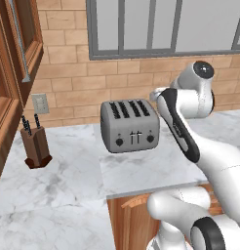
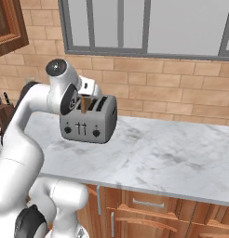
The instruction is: Start the toaster. Once the lever pops up, take the bread to the plate on the dining counter.
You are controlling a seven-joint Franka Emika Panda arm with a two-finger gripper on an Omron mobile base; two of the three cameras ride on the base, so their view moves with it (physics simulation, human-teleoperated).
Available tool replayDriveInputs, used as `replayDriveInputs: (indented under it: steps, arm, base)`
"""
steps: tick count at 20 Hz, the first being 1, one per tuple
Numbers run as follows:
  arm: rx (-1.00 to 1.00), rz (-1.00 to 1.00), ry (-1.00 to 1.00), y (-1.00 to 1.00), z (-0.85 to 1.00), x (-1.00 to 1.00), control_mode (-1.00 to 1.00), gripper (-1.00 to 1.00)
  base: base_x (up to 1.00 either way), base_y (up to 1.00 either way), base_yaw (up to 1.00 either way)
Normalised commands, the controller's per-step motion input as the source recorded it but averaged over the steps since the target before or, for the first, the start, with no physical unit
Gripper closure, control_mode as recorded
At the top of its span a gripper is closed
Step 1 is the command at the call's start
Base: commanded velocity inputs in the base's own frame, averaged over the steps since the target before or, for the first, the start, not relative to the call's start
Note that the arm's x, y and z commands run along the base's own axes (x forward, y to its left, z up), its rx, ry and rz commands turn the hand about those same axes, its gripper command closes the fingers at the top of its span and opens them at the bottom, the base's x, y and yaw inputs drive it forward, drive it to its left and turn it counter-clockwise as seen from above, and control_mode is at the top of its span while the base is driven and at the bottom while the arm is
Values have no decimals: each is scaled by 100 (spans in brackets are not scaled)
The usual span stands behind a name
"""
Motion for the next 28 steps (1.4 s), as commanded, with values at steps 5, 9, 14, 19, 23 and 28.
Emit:
replayDriveInputs:
  steps: [5, 9, 14, 19, 23, 28]
  arm:
    - [0, 0, 0, -12, 4, -80, -100, 100]
    - [0, -5, 0, 0, 0, -91, -100, 100]
    - [0, -7, 1, 0, 0, -71, -100, 100]
    - [0, -1, 1, 0, 0, -10, -100, 100]
    - [0, 0, 0, -1, 0, -5, -100, 100]
    - [0, 0, 0, 0, 0, 0, 100, 100]
  base:
    - [0, 0, 0]
    - [0, 0, 0]
    - [0, 0, 0]
    - [0, 0, 0]
    - [0, 0, 0]
    - [-82, -78, 1]
